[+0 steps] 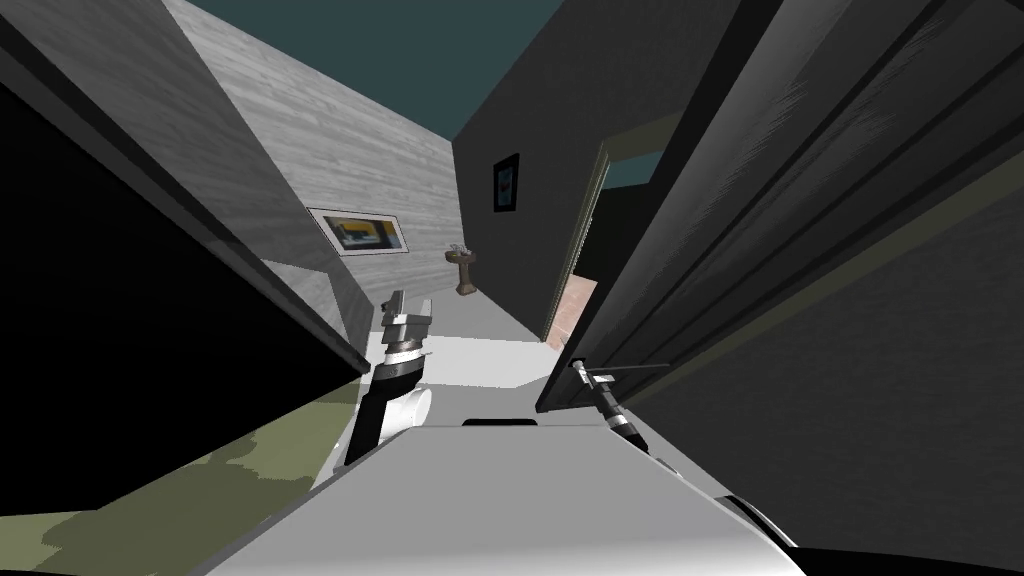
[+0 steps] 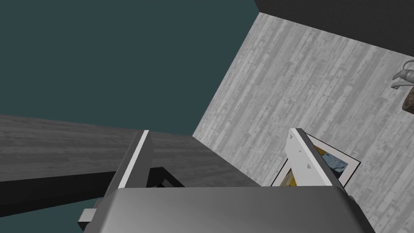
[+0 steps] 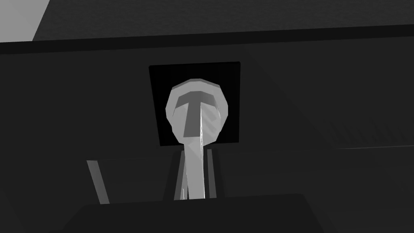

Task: Pull the door open

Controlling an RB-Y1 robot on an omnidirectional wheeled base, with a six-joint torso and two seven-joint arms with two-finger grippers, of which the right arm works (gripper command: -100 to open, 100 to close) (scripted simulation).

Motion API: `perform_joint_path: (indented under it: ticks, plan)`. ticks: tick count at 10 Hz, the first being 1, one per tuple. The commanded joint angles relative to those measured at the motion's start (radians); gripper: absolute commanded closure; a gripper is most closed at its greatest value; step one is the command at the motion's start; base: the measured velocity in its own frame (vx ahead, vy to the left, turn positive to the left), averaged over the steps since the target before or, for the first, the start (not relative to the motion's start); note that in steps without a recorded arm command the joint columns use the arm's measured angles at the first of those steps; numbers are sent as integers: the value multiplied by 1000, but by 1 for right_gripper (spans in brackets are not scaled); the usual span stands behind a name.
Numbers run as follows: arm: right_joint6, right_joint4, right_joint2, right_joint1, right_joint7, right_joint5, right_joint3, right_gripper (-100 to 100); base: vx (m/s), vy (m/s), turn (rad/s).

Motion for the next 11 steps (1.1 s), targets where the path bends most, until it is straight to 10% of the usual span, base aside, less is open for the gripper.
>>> perform_joint_path:
  ticks: [1, 11]
  plan:
    - [-8, 14, 0, 1, -1, 2, 3, 100, -182, -101, 162]
    - [-38, 29, -10, 5, -7, 4, 6, 100, -157, -64, 119]
